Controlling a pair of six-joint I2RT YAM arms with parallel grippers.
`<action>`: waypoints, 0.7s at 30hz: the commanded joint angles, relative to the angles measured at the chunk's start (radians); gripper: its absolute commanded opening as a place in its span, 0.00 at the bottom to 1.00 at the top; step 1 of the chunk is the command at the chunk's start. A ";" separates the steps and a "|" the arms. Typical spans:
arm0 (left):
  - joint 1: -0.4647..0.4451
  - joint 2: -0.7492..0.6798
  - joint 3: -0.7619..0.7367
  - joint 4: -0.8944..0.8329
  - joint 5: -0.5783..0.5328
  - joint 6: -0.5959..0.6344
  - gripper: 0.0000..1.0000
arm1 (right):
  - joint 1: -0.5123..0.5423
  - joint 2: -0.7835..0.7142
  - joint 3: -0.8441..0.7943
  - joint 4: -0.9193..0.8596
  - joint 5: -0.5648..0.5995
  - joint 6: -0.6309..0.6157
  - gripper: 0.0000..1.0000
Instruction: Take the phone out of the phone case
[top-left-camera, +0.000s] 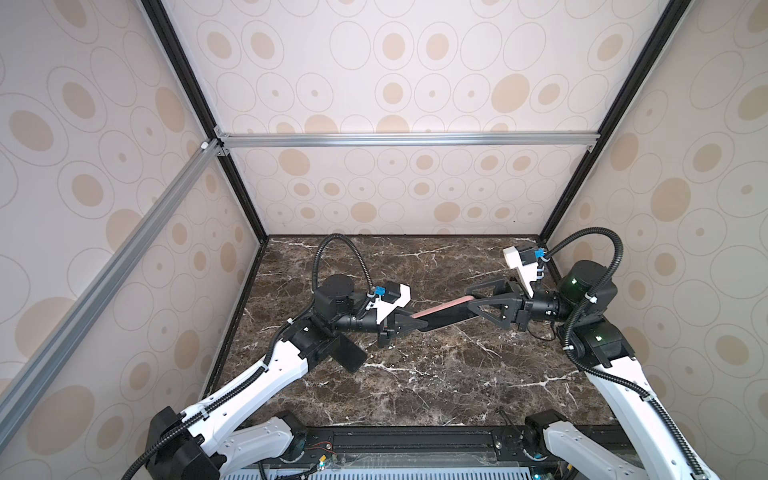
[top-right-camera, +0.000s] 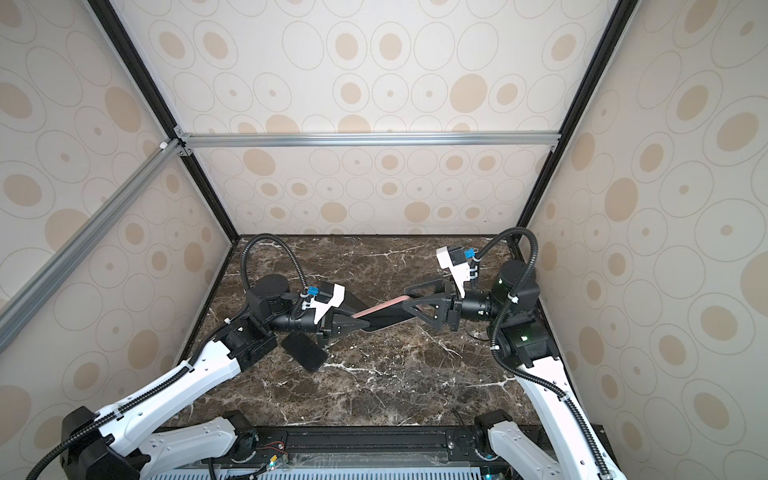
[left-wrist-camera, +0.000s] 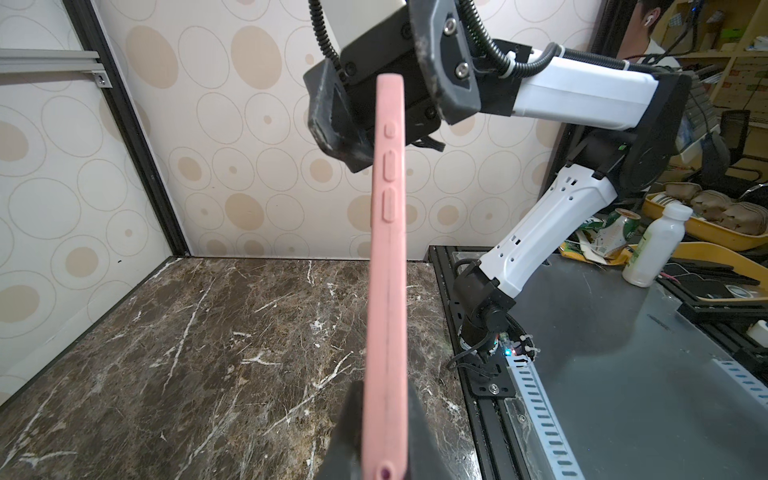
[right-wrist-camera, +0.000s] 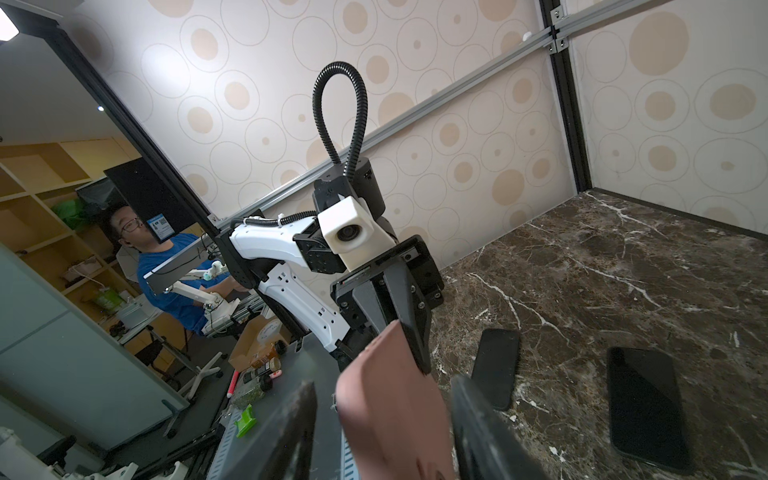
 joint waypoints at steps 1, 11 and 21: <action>0.008 -0.019 0.046 0.077 0.037 0.002 0.00 | 0.019 0.002 0.012 0.032 -0.014 0.007 0.52; 0.008 -0.017 0.056 0.090 0.050 -0.012 0.00 | 0.057 0.014 0.004 0.094 0.015 0.064 0.40; 0.008 -0.023 0.062 0.100 0.050 -0.017 0.00 | 0.079 0.023 -0.002 0.114 0.052 0.103 0.37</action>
